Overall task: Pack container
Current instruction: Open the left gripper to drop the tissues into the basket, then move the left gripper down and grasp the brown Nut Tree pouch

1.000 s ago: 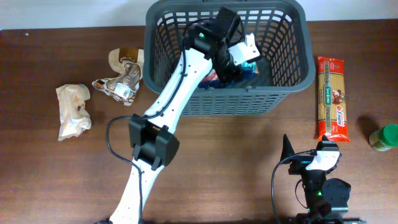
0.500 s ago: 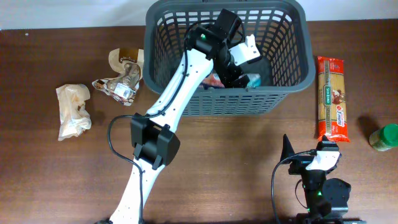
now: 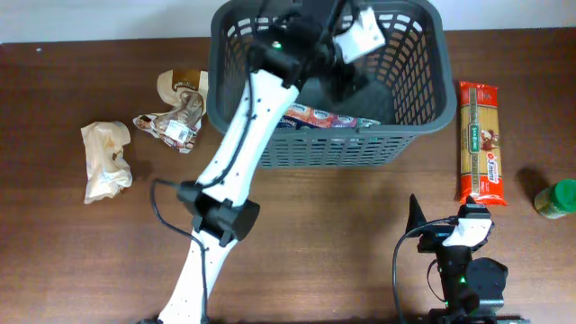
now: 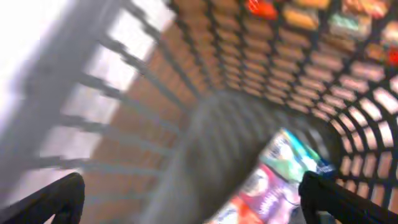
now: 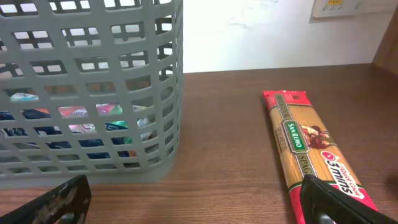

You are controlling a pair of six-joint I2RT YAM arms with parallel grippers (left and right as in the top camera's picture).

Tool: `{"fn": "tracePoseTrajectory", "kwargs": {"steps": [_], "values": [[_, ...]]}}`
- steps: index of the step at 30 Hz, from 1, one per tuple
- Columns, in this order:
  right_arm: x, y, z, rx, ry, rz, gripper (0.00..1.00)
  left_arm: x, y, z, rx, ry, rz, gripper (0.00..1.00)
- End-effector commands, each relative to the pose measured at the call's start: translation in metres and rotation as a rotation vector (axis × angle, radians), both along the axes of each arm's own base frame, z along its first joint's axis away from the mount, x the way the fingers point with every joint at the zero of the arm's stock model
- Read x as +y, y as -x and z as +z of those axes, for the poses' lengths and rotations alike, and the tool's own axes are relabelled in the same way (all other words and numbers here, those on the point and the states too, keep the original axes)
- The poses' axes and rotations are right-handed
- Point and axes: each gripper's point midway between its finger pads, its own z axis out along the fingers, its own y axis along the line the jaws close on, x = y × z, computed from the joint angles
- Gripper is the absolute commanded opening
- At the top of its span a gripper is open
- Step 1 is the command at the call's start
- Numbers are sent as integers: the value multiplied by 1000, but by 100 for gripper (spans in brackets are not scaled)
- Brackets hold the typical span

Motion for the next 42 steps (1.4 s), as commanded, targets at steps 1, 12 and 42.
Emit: {"fn": "tracePoseTrajectory", "kwargs": {"steps": [1, 12, 42], "values": [[4, 0, -2, 1, -6, 21, 99, 58, -3, 97, -176, 91, 243, 99], [4, 0, -2, 1, -6, 21, 99, 317, 12, 129, -156, -8, 1126, 99], [4, 0, -2, 1, -6, 21, 99, 410, -25, -8, 226, -142, 1218, 99]]}}
